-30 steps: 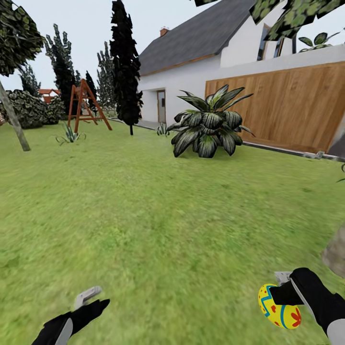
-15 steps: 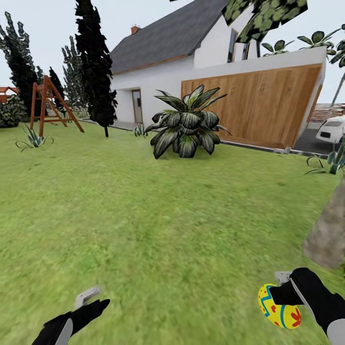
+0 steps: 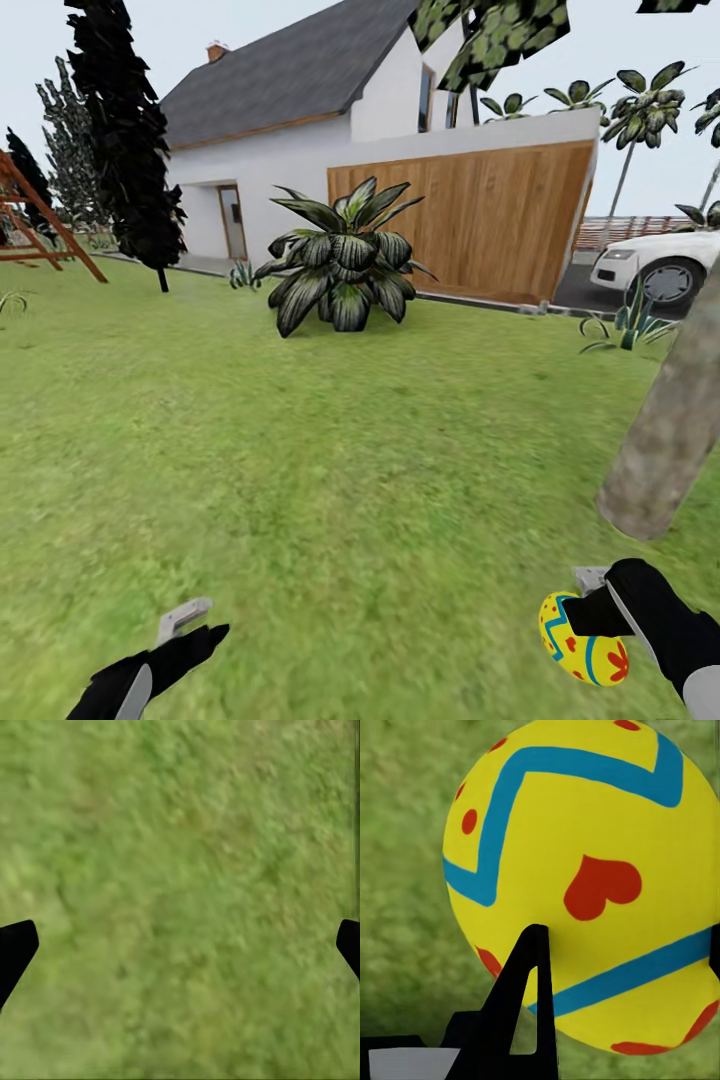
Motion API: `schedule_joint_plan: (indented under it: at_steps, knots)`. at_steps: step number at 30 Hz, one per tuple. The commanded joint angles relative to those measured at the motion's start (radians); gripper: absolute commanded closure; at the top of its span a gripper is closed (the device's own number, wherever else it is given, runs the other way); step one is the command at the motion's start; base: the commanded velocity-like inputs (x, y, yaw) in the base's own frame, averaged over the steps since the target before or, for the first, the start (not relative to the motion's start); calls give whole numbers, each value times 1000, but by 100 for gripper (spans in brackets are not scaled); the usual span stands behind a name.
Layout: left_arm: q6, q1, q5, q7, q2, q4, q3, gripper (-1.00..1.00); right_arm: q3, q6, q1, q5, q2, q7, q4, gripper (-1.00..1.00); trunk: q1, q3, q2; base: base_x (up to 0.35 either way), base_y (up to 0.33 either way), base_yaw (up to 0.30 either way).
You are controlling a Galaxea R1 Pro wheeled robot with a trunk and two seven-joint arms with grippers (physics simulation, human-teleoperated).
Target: Take the three Easter eggs out of the wicker basket on the lawn in the garden, then place them on the lawn next to a single tree (choose any tree) so that all three eggs are next to the same tree and none are left in the basket.
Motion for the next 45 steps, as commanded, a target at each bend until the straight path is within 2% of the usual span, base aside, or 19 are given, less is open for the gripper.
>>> schedule_joint_plan:
  at_steps: [1, 28, 36, 45]
  knots:
    - [8, 0, 9, -3, 0, -1, 3, -100, -1, 3, -1, 10, 0, 8, -1, 100, 1, -1, 0, 312, 216, -299]
    - [8, 0, 6, -3, -2, 0, -4, -100, 1, 3, -1, 10, 0, 8, -1, 100, 1, -1, 0, 268, 246, -297]
    - [8, 0, 6, -3, -3, 3, -3, -100, 1, 3, -1, 11, 0, 9, 0, 100, 1, -1, 0, 239, 261, -45]
    - [8, 0, 5, -3, -3, 5, -3, -100, 1, 2, -1, 9, 0, 16, 0, 100, 1, -3, 0, 228, 268, -279]
